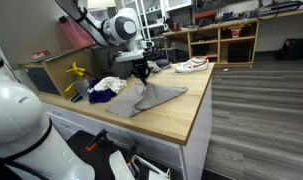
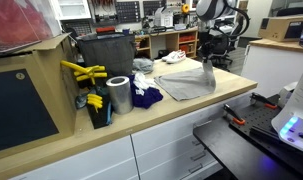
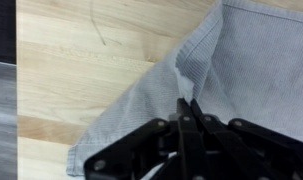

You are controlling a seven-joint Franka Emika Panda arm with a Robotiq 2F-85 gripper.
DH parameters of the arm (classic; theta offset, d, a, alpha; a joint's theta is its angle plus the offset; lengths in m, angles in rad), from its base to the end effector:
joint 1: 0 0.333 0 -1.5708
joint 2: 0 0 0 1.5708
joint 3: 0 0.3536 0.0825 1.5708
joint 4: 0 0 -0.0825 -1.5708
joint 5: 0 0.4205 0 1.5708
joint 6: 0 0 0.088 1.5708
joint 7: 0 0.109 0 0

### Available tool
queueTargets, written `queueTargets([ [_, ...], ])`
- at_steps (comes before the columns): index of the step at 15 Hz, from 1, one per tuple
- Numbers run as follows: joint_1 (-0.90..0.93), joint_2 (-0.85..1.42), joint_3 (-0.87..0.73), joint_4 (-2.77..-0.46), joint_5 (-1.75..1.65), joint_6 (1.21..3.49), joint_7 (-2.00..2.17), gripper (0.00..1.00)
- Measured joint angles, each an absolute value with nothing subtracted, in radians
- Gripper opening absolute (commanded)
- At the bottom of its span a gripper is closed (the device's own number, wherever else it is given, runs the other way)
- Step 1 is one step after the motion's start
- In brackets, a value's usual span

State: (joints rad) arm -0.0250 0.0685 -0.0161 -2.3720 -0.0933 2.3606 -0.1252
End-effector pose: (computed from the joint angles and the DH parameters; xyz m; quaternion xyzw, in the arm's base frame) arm 0.5194 -0.0227 0.2964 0.9958 0.0763 -0.0424 0.0286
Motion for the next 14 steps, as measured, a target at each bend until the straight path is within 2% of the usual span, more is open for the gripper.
queueTargets([
  [14, 0.073, 0.164, 0.101, -2.279, -0.049, 2.34, -0.123, 0.01],
])
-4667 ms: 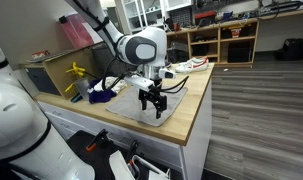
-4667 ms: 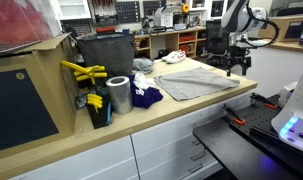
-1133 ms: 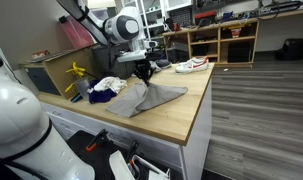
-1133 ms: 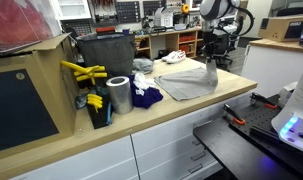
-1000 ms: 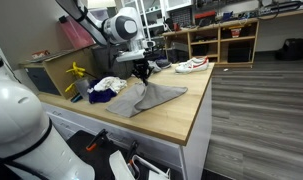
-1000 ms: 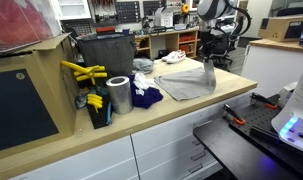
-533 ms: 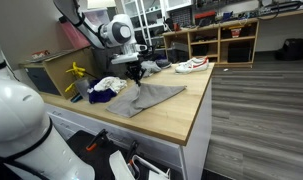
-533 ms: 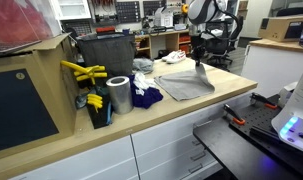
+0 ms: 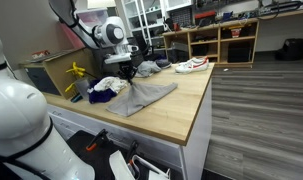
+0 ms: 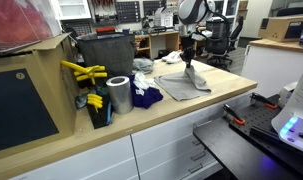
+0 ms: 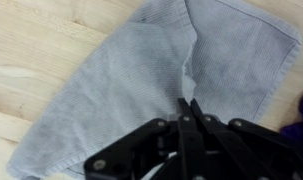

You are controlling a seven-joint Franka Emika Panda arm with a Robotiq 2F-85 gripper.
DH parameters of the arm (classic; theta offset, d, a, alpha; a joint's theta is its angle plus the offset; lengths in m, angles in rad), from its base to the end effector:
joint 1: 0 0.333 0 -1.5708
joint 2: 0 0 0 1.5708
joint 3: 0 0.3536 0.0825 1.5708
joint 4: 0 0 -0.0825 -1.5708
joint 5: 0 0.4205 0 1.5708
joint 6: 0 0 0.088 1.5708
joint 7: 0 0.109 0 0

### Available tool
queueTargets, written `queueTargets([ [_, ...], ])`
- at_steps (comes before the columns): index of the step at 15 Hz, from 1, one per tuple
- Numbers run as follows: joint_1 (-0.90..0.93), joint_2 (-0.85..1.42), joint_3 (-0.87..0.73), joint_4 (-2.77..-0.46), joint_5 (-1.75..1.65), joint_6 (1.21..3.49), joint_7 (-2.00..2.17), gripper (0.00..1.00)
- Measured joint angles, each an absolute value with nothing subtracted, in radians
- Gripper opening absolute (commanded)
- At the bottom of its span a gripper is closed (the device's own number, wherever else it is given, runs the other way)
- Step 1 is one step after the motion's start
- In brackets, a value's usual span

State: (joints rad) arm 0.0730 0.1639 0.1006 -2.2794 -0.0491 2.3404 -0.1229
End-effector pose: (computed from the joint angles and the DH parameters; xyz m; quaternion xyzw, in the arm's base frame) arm 0.5409 0.0941 0.2824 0.9849 0.1650 -0.0506 0.0098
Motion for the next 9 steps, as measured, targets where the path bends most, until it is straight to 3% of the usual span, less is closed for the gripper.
queueTargets([
  [9, 0.118, 0.196, 0.159, -2.271, -0.02, 2.31, -0.134, 0.01],
])
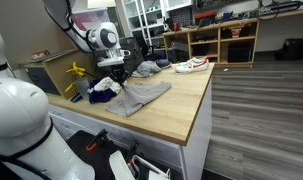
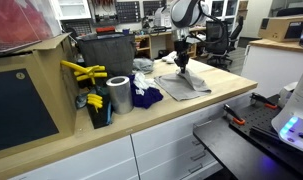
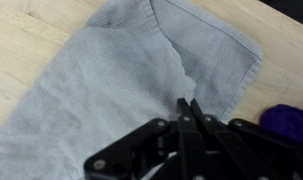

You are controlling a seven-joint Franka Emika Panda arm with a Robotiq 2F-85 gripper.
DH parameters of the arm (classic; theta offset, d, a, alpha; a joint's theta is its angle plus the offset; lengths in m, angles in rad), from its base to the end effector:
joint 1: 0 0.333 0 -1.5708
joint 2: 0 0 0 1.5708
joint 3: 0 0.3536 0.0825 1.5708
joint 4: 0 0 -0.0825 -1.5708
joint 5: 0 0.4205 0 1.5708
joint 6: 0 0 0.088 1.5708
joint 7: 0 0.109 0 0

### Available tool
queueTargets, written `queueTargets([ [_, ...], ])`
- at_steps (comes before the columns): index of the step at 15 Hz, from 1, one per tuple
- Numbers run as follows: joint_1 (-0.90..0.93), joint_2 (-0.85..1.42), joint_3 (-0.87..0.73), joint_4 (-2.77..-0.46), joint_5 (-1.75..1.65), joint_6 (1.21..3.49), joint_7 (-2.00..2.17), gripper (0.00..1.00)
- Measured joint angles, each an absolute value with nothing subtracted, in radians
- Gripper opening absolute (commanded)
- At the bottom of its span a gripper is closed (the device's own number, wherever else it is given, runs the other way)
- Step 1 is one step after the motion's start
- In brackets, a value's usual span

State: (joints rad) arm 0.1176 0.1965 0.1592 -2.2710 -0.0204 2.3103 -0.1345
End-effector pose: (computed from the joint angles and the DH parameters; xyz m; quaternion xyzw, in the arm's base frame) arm 0.5261 0.1494 0.2666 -0.9745 -0.2106 0.0776 0.0031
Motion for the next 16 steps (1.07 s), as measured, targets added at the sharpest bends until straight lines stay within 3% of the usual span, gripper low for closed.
queueTargets([
  [16, 0.146, 0.21, 0.23, -2.265, 0.033, 2.162, -0.371, 0.01],
])
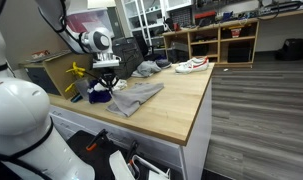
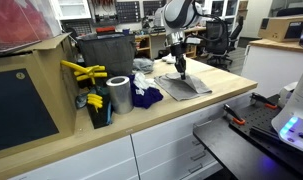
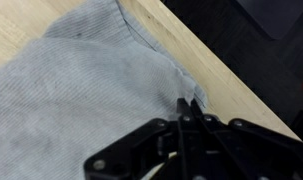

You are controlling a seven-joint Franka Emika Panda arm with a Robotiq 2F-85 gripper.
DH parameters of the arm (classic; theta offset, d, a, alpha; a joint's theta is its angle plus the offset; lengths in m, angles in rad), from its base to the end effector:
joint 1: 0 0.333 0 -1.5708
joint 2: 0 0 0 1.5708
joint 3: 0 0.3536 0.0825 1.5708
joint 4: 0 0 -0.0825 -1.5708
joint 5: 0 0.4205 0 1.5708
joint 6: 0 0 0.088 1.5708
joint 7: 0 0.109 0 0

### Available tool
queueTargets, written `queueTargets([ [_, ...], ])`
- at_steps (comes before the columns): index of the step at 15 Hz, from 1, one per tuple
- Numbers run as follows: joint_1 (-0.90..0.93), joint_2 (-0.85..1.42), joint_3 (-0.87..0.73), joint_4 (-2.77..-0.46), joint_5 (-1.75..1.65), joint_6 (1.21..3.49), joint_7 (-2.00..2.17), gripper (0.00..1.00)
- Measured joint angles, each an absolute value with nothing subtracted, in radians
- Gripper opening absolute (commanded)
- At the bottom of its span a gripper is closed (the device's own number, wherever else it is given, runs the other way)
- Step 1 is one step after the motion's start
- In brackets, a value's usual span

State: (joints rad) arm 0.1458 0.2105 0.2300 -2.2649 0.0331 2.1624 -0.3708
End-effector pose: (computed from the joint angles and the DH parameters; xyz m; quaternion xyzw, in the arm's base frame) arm 0.4920 0.1968 0.2542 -0.9231 -0.3508 0.1534 0.0357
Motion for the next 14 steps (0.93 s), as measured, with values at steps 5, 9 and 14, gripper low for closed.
queueTargets([
  [5, 0.171, 0.225, 0.242, -2.265, 0.03, 2.162, -0.371, 0.01],
  [9, 0.186, 0.241, 0.253, -2.265, 0.022, 2.162, -0.371, 0.01],
  [14, 0.205, 0.272, 0.258, -2.265, 0.009, 2.162, -0.371, 0.01],
])
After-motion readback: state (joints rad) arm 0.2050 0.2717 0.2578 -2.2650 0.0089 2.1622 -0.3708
